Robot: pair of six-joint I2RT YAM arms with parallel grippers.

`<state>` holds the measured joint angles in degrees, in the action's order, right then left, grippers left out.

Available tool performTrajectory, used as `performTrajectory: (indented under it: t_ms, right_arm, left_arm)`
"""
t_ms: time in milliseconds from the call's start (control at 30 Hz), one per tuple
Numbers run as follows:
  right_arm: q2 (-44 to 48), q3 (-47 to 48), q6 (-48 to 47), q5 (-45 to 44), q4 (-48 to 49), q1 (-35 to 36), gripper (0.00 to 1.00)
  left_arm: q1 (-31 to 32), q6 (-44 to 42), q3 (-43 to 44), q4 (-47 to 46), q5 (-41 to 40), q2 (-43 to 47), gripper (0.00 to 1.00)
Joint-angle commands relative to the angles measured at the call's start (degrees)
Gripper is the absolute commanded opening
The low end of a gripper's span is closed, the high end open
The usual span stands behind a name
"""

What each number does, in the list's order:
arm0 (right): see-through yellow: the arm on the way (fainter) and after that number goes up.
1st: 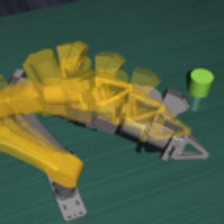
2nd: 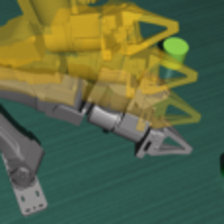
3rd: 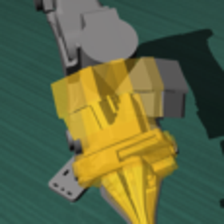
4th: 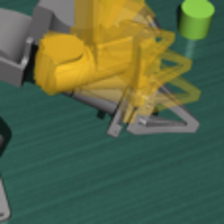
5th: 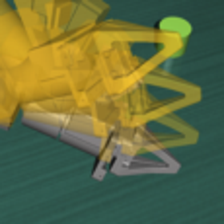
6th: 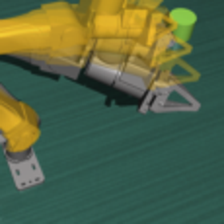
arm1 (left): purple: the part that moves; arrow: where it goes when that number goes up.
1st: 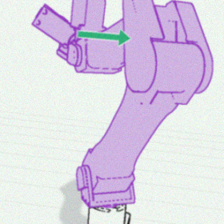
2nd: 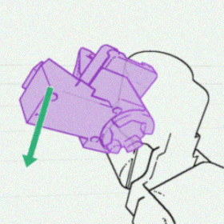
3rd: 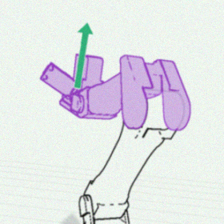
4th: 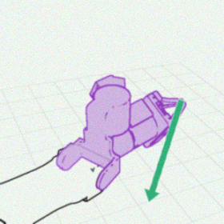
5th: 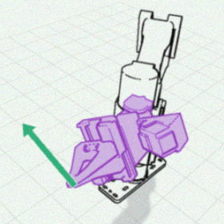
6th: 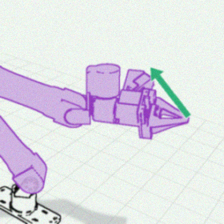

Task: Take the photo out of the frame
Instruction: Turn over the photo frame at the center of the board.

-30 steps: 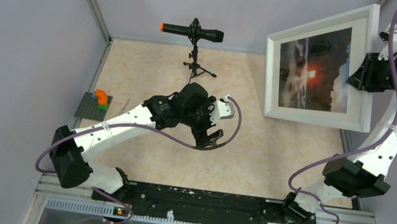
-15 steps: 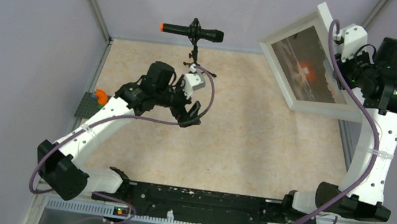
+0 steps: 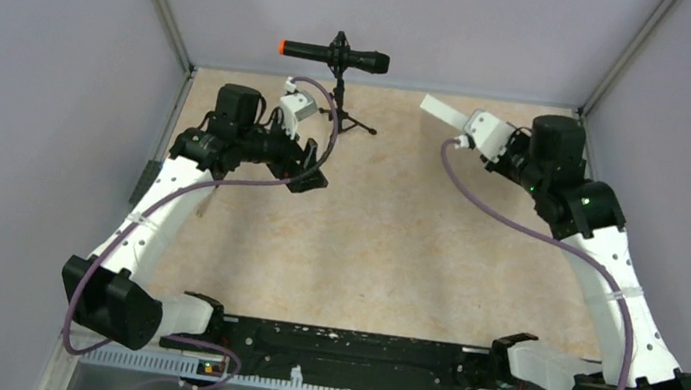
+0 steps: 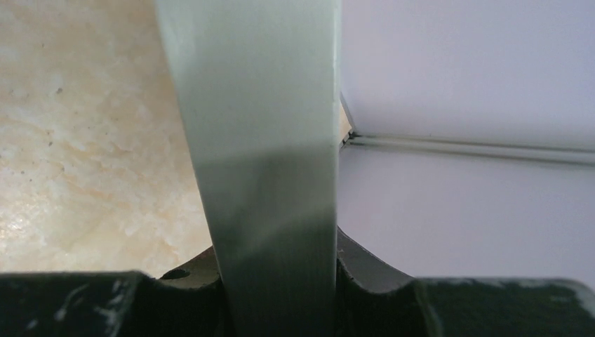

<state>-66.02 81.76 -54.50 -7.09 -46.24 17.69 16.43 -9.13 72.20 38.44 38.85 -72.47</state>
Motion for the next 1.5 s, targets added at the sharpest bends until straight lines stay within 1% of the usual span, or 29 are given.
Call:
performTrajectory:
  t_ms: [0, 33, 100, 200, 367, 467, 600, 733, 800, 867, 967, 1100, 1267, 1467]
  right_arm:
    - [5.85, -9.81, -0.31, -6.66, 12.49, 5.14, 0.00]
    - [6.64, -12.10, -0.52, -7.45, 13.48, 6.35, 0.00]
    - [7.99, -15.98, 0.03, -7.91, 15.26, 8.40, 0.00]
    - [9.39, -21.83, 0.18, -7.64, 18.57, 9.58, 0.00]
    - [10.94, -32.31, -0.89, -9.40, 28.71, 12.45, 0.00]
    - [10.87, -37.30, -1.19, -12.00, 33.79, 15.59, 0.06]
    - [10.60, -43.65, -0.86, -12.86, 37.92, 18.47, 0.13]
    - [9.08, -47.82, 1.66, -13.24, 38.67, 21.27, 0.26]
    - [8.57, -49.96, 2.44, -13.22, 39.83, 22.35, 0.29]
    - [8.11, -52.29, 3.22, -13.18, 42.37, 22.79, 0.33]
    - [6.64, -55.38, 4.03, -13.34, 45.67, 23.56, 0.42]
    - [4.07, -58.18, 4.11, -14.10, 51.45, 26.32, 0.44]
    - [-0.76, -58.90, 6.23, -11.80, 53.28, 27.90, 0.45]
    - [-5.96, -58.54, 9.22, -11.62, 54.43, 30.52, 0.45]
  left_arm:
    - [-5.03, 1.30, 2.74, -1.06, 3.12, 2.23, 0.99]
    - [-6.62, 1.24, 2.70, -1.17, 4.02, 2.30, 0.99]
    - [-7.71, 1.20, 2.27, -1.30, 4.82, 2.39, 0.99]
    - [-7.98, 1.50, 1.19, -1.73, 5.25, 2.50, 0.99]
    - [-7.99, 2.45, 0.14, -3.11, 4.52, 2.78, 0.99]
    - [-8.03, 2.77, -0.24, -3.39, 4.10, 2.91, 0.99]
    - [-8.07, 2.67, -0.96, -3.56, 3.29, 3.03, 0.99]
    - [-8.05, 2.27, -1.83, -3.86, 2.66, 3.42, 0.99]
    - [-8.07, 2.08, -2.30, -3.98, 2.86, 3.54, 0.99]
    - [-8.03, 1.87, -2.83, -4.22, 2.93, 3.71, 0.99]
    - [-8.08, 1.69, -3.86, -5.01, 1.71, 4.38, 0.99]
    - [-8.07, 2.31, -5.23, -5.41, 0.65, 5.02, 0.99]
    - [-8.15, 2.88, -5.65, -5.26, -0.02, 5.08, 0.99]
    - [-8.16, 3.15, -6.16, -5.44, 0.08, 5.19, 0.99]
